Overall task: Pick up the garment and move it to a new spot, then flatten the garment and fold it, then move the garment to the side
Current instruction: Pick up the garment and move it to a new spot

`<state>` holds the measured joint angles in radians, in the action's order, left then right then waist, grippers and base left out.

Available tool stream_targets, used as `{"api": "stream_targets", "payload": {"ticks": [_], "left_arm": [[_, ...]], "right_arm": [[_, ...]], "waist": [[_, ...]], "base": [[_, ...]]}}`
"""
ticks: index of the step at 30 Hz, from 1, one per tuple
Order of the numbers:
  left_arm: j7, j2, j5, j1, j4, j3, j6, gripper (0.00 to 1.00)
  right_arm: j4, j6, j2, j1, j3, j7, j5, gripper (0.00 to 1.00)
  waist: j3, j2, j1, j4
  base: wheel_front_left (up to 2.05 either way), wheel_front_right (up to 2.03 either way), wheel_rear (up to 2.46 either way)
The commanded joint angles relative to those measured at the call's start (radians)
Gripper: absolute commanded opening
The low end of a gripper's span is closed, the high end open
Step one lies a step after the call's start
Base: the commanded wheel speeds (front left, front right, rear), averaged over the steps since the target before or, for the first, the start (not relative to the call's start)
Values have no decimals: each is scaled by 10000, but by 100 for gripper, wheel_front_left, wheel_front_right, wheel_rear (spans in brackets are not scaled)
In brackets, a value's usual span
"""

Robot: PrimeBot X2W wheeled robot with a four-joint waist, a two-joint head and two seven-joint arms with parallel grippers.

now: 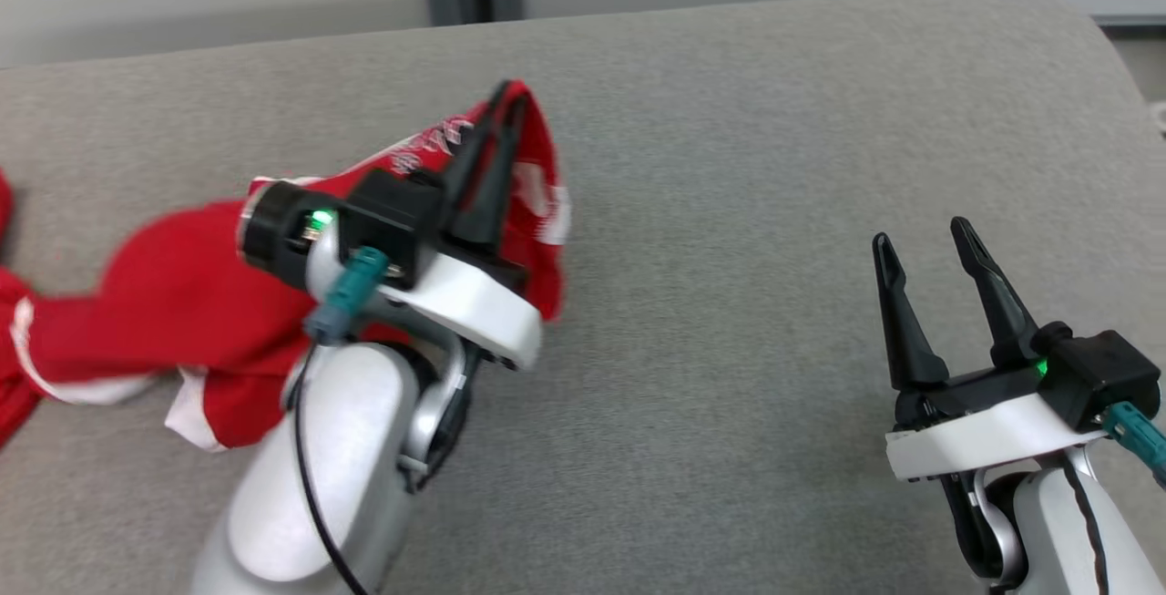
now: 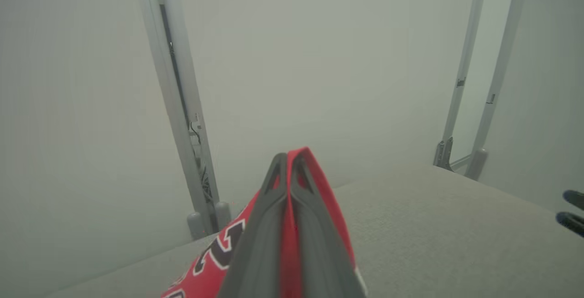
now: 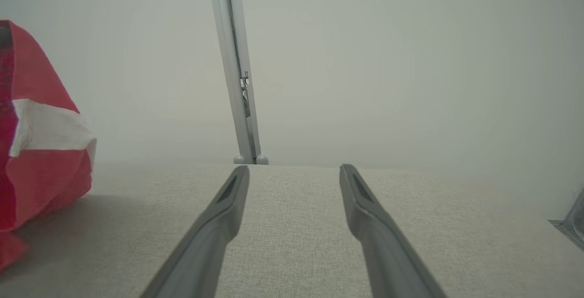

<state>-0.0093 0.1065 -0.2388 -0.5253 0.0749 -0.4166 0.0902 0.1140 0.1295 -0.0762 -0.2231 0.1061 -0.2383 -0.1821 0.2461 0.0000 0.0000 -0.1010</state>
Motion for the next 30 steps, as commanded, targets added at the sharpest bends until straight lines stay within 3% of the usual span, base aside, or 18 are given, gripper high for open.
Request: {"api": "stream_targets", "payload": {"ticks": [1,12,18,24,26,30], "left_arm": [[30,-103,-21,-129,139,-282,-118,0],[86,-500,-325,-1382,827,-1916,-337,0],[378,-519,-640,-1319,1777,-2527,-427,0],[136,-536,-1129,-1022,2933,-3077,-601,2],[-113,-538,-1352,-906,3057,-3292,-650,100],[-599,-527,-1612,-696,3036,-3647,-606,100]], "right_arm": [[59,23,-11,-204,-16,-117,-84,100],[402,23,213,-491,68,-290,-407,100],[401,23,241,-580,16,-306,-567,100],[332,23,239,-676,44,-309,-713,100],[325,21,228,-740,-16,-310,-645,100],[353,21,229,-724,-190,-311,-445,100]], "waist": [[359,0,0,-691],[1368,0,0,-2582],[1672,0,0,-2758],[1719,0,0,-2361],[1624,0,0,-2124],[1338,0,0,-1595]], "base": [[0,0,0],[0,0,0],[0,0,0],[0,0,0],[0,0,0],[0,0,0]]}}
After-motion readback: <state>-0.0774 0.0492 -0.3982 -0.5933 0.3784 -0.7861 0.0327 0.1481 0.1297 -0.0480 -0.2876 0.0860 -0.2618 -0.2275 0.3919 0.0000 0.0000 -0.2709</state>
